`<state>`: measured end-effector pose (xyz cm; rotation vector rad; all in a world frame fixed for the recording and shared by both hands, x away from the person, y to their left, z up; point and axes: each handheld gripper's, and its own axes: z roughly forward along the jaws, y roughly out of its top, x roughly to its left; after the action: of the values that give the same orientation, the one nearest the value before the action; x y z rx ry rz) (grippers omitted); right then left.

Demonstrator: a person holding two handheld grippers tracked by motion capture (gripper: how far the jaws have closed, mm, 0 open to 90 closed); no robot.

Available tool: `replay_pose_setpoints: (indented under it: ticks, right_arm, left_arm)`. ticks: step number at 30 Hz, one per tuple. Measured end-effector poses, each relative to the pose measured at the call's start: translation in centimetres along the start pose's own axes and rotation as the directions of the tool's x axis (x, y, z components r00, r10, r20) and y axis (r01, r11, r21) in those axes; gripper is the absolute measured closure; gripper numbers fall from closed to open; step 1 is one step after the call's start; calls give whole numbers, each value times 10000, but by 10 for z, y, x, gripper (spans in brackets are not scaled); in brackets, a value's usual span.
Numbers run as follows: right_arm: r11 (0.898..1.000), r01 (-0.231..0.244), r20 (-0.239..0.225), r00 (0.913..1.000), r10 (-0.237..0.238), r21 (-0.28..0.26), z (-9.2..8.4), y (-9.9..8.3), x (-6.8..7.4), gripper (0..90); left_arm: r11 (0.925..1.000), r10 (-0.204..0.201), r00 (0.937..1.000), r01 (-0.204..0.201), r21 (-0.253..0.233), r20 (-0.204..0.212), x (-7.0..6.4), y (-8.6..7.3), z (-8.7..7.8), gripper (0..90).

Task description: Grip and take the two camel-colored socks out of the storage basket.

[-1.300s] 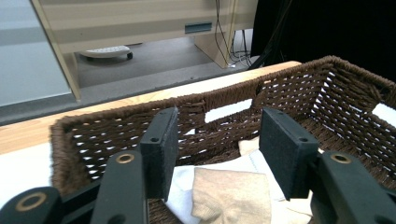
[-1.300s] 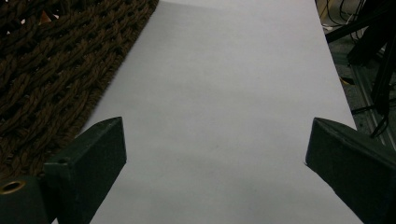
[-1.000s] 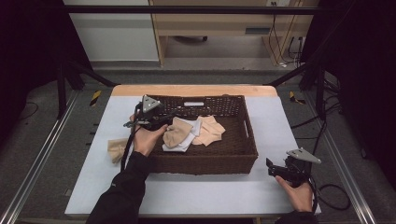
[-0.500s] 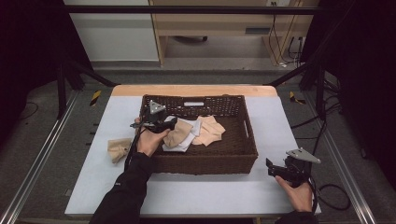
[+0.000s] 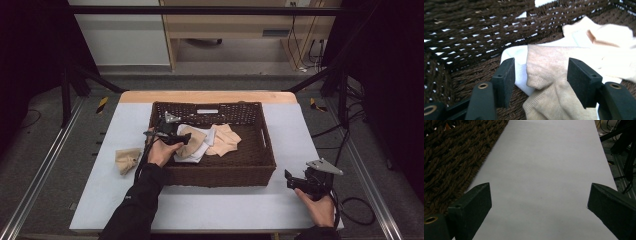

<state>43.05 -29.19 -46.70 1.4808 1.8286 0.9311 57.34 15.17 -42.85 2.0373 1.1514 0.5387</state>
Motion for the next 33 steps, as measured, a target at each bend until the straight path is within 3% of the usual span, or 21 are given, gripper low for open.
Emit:
replay_pose_setpoints:
  ticks: [8, 13, 18, 24, 29, 33]
  right_arm:
    - [10000, 31, -38, 10000, -31, 14, 1, 0, 1, 56]
    - [10000, 23, -53, 10000, -23, 25, 1, 0, 1, 56]
    - [10000, 25, -45, 10000, -24, 41, 1, 0, 1, 57]
    - [10000, 27, -36, 10000, -26, 36, 1, 0, 1, 57]
    - [10000, 35, -20, 10000, -35, 25, 0, 0, 0, 57]
    - [10000, -29, -17, 10000, 29, 20, -1, 0, 0, 57]
  left_arm:
    - [9995, 278, 9991, -283, 164, 333, 0, 0, 5, 409]
    - [9970, 514, 9968, -547, 553, 607, -3, -1, 4, 569]
    - [9930, 638, 9963, -691, 953, 580, -8, 1, 0, 761]
    - [9927, 629, 9963, -685, 993, 582, -11, 3, -5, 820]
    - [9968, 581, 9952, -622, 511, 786, -11, 4, -10, 827]
    - [9993, 235, 9938, -203, -306, 1082, -9, 6, -17, 829]
